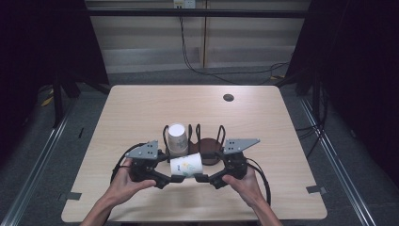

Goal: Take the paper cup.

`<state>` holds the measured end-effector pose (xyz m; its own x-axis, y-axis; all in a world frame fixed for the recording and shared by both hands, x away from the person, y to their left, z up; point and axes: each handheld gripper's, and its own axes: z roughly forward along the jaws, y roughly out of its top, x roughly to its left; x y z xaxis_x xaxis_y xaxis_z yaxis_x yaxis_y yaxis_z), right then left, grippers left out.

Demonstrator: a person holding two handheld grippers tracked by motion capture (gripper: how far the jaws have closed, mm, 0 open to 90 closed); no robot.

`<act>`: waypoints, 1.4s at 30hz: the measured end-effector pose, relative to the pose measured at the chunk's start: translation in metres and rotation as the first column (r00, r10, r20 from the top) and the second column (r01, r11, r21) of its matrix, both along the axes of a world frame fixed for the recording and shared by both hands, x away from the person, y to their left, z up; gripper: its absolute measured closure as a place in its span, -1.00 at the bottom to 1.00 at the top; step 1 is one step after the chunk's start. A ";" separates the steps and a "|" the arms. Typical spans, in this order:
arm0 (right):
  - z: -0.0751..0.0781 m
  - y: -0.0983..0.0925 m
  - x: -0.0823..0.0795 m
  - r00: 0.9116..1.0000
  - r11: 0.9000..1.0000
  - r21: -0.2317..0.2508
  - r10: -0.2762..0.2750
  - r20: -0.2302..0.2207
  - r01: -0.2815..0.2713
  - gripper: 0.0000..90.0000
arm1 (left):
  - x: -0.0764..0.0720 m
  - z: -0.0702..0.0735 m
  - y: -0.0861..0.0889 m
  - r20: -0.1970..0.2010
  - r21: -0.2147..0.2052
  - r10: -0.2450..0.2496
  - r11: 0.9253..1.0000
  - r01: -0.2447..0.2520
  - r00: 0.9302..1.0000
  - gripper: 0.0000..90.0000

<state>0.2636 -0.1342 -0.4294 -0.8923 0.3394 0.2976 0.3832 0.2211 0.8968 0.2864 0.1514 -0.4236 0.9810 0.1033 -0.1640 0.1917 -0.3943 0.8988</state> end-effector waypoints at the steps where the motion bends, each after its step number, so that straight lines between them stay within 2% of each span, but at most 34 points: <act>1: 0.000 0.000 0.000 1.000 1.000 0.002 0.002 -0.002 -0.002 -0.69 | 0.000 0.000 0.000 -0.002 0.001 -0.002 1.000 0.002 1.000 -0.23; 7: -0.001 0.003 0.000 1.000 1.000 0.011 0.026 -0.008 -0.026 -0.68 | -0.001 0.001 -0.002 -0.006 -0.016 -0.017 1.000 0.017 1.000 -0.23; 9: 0.000 0.004 0.000 0.999 0.999 0.025 0.033 -0.010 -0.033 -0.68 | -0.001 0.000 -0.001 -0.020 -0.029 -0.025 0.999 0.024 0.999 -0.23; 16: 0.000 0.004 0.000 0.998 0.996 0.067 0.060 -0.020 -0.058 -0.69 | -0.002 0.000 -0.003 -0.025 -0.036 -0.045 0.998 0.044 0.999 -0.23; 30: -0.001 0.005 0.001 0.995 0.994 0.072 0.087 -0.041 -0.084 -0.68 | -0.002 0.000 -0.004 -0.036 -0.040 -0.056 0.998 0.054 0.998 -0.23; 33: -0.001 0.005 0.001 0.996 0.995 0.059 0.078 -0.031 -0.076 -0.54 | -0.002 0.000 -0.004 -0.041 -0.046 -0.059 0.997 0.057 0.997 -0.23; 35: -0.001 0.003 0.002 0.997 0.995 0.068 0.075 -0.029 -0.073 -0.49 | -0.001 0.000 -0.004 -0.048 -0.053 -0.059 0.997 0.057 0.997 -0.22; 42: 0.002 0.002 0.002 0.997 0.997 0.043 0.071 -0.016 -0.070 -0.44 | 0.002 -0.004 -0.004 -0.070 -0.051 -0.064 0.997 0.060 0.996 -0.23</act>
<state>0.2656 -0.1318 -0.4270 -0.9081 0.2627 0.3262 0.3837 0.2097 0.8993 0.2881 0.1474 -0.4275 0.9709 0.0329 -0.2371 0.2326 -0.3638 0.9020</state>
